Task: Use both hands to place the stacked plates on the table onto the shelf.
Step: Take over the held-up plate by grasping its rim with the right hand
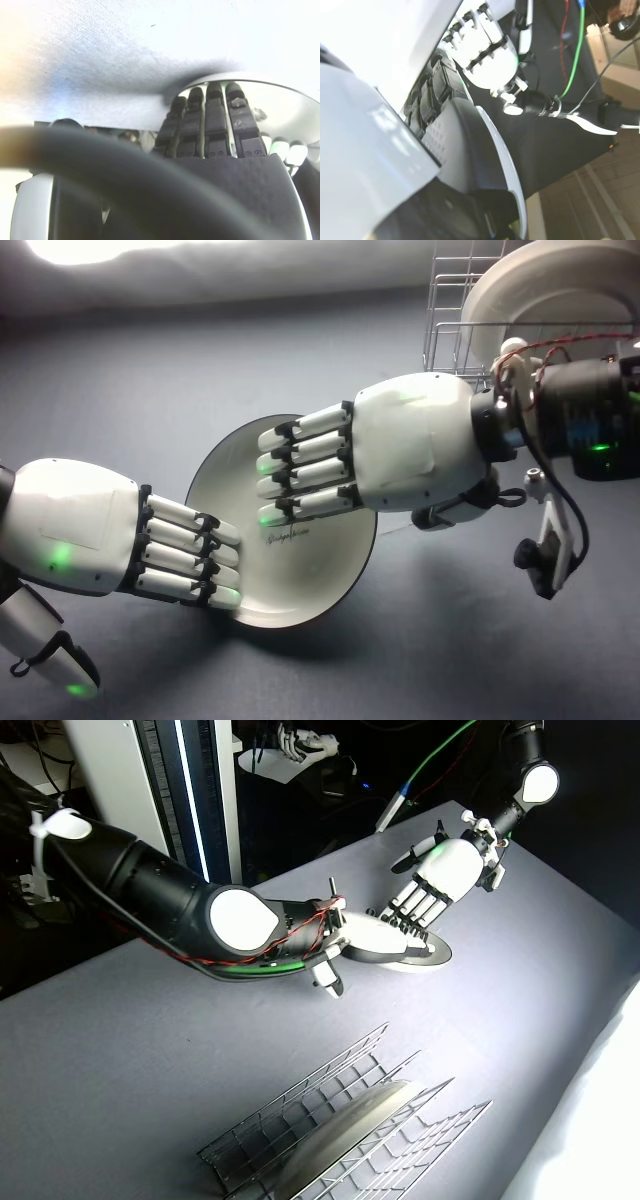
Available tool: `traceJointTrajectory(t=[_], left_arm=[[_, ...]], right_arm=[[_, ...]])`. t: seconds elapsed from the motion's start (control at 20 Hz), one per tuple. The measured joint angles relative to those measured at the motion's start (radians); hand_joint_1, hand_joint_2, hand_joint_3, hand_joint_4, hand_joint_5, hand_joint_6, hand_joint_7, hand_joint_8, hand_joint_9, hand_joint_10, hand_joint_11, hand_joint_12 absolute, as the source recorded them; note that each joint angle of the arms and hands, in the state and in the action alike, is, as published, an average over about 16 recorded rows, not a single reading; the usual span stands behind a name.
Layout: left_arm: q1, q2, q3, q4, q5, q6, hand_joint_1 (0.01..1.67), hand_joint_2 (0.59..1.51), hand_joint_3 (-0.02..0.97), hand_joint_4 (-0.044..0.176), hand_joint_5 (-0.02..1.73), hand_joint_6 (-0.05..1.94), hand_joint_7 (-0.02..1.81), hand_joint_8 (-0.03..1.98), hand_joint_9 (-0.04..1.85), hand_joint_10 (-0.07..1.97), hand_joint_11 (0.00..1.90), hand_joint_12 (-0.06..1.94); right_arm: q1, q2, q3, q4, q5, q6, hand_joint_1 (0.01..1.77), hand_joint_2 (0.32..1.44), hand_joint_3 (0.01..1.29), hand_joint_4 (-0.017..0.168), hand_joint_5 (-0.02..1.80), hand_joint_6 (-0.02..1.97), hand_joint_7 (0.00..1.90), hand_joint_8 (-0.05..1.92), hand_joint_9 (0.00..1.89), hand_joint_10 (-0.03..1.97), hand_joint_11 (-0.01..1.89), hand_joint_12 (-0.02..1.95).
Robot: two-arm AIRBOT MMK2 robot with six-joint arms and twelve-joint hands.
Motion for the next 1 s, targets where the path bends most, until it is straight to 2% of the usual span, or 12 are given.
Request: traceJointTrajectory(t=[0.4, 0.65, 0.8, 1.0], left_arm=[[-0.003, -0.002, 0.001, 0.000, -0.001, 0.000, 0.01, 1.157, 0.008, -0.012, -0.01, -0.03, 0.02, 0.01, 0.02, 0.01, 0.02, -0.01], [-0.003, -0.004, 0.002, -0.003, -0.001, -0.001, 0.01, 1.152, 0.008, -0.012, -0.01, -0.03, 0.02, 0.01, 0.02, 0.01, 0.02, -0.01], [-0.004, -0.003, 0.003, -0.006, -0.001, -0.001, 0.01, 1.150, 0.008, -0.012, -0.01, -0.03, 0.02, 0.01, 0.02, 0.01, 0.02, 0.00], [-0.008, 0.003, 0.003, -0.013, -0.002, -0.005, 0.01, 1.148, 0.008, -0.011, -0.01, -0.03, 0.02, 0.01, 0.02, 0.01, 0.02, 0.00]], right_arm=[[-0.007, -0.052, 0.017, 0.031, -0.040, -0.046, 1.19, 0.97, 0.01, 0.004, 0.20, 0.01, 0.17, 0.01, 0.16, 0.02, 0.01, 0.70], [-0.010, -0.074, 0.024, 0.041, -0.052, -0.061, 1.21, 1.00, 0.01, 0.000, 0.36, 0.00, 0.33, 0.00, 0.33, 0.05, 0.05, 1.08], [-0.009, -0.082, 0.026, 0.046, -0.051, -0.066, 1.22, 1.00, 0.01, -0.002, 0.46, 0.03, 0.46, 0.01, 0.47, 0.10, 0.18, 1.13], [-0.009, -0.087, 0.027, 0.052, -0.047, -0.069, 1.24, 0.99, 0.01, -0.005, 0.57, 0.12, 0.63, 0.05, 0.66, 0.25, 0.42, 1.10]])
